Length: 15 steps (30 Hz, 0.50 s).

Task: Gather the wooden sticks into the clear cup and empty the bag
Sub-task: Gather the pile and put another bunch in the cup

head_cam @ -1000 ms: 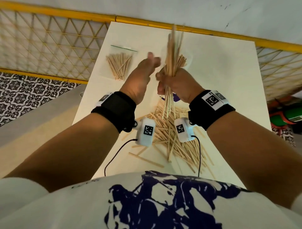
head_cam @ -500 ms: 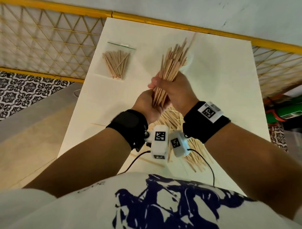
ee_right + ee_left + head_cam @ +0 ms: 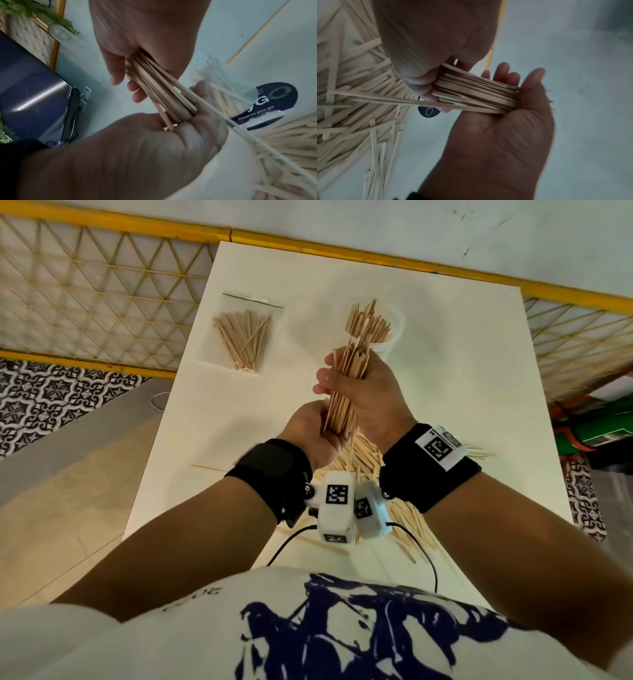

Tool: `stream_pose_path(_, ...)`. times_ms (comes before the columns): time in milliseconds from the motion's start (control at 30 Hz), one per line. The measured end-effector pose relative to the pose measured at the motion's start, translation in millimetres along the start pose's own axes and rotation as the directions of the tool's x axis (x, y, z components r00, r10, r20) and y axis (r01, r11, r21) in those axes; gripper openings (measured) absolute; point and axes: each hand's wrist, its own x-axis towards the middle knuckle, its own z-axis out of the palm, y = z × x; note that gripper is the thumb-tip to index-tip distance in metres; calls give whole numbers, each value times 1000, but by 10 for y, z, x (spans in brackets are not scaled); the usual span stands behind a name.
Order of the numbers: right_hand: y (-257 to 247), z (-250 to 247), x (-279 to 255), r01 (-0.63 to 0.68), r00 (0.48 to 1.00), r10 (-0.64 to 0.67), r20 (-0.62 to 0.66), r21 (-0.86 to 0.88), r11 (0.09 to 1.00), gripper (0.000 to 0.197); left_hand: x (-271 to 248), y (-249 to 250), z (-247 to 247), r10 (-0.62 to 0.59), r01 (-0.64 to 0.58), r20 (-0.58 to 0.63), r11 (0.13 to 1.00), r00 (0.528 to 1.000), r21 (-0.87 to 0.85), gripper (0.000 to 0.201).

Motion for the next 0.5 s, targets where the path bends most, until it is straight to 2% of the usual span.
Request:
stream_pose_path(133,54,15,56,-8,1000,3,-31,-169,986,3,25,-30,6,-22,22,44,1000,999,-8,37)
stream_pose_path(233,-187,-76,346,97,979,-129,-158,-199,975,11,121,48,-107,-3,0,39,996,999,86,41)
stream_pose_path(300,-485,-186,571,256,924,-282,-258,-131,958,9,201,121,-240,21,-23,24,995,999,96,40)
stream_pose_path(400,-865,-372,851,448,810,-459,-366,-120,886,7,307,173,-432,65,-65,3,996,998,67,37)
stream_pose_path(467,-892,-414,991,470,786,-480,-390,-129,873,10,319,169,-541,90,-89,-12,993,996,80,36)
stream_pose_path(500,-833,-411,1062,431,802,-457,-385,-157,889,12,330,163,-584,105,-102,-20,990,994,102,35)
